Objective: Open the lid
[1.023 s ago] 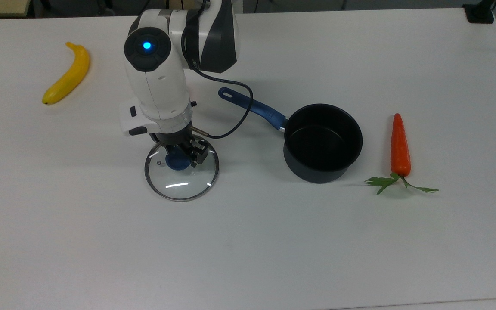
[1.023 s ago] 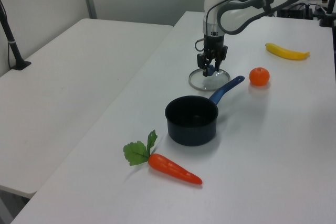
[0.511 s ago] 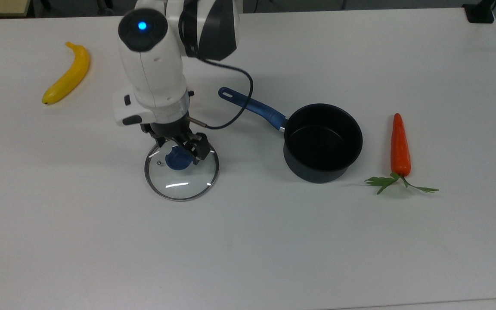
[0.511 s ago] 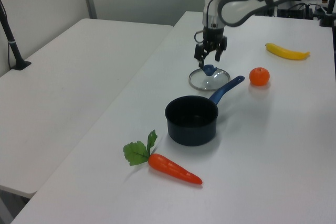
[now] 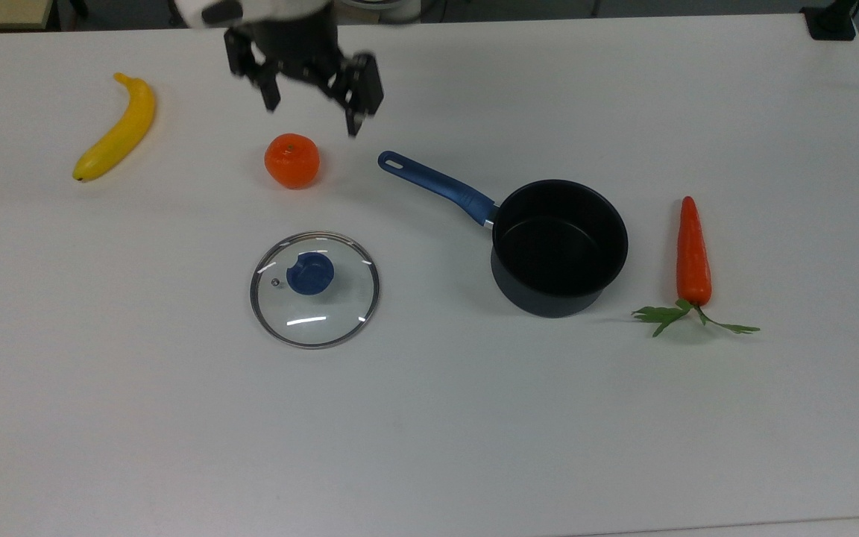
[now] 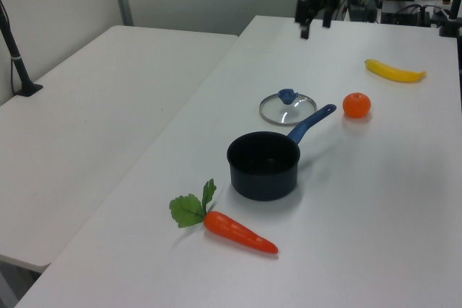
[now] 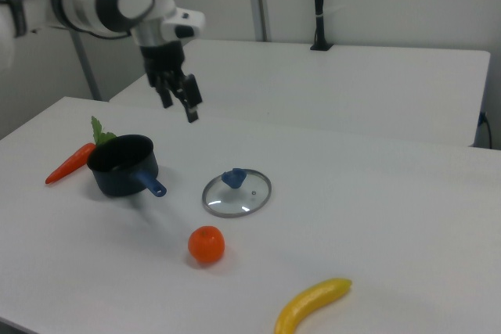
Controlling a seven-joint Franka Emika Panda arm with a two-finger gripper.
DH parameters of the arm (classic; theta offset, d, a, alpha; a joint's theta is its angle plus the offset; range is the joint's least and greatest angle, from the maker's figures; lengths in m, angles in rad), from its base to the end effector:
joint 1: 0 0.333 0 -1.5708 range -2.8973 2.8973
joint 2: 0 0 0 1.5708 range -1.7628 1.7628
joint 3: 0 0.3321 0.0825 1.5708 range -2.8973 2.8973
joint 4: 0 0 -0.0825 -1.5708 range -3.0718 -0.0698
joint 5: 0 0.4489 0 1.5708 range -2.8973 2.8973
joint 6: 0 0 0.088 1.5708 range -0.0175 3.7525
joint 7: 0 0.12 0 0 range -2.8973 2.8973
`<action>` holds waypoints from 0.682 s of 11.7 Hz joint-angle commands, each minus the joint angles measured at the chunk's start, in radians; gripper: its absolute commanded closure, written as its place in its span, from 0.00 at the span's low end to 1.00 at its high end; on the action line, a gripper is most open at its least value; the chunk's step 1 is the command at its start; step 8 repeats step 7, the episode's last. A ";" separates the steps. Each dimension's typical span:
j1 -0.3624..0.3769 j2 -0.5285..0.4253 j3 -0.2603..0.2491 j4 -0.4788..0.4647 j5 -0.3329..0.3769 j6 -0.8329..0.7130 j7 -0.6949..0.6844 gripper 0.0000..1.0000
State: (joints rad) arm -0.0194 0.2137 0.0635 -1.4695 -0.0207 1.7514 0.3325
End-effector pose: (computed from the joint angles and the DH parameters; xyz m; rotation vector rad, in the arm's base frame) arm 0.7018 0.0248 0.5582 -3.1016 0.4486 -0.1078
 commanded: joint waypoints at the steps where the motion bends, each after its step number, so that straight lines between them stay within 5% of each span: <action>1: 0.001 -0.207 -0.007 -0.162 0.071 -0.073 -0.149 0.00; 8: -0.005 -0.234 -0.017 -0.184 0.065 -0.122 -0.162 0.00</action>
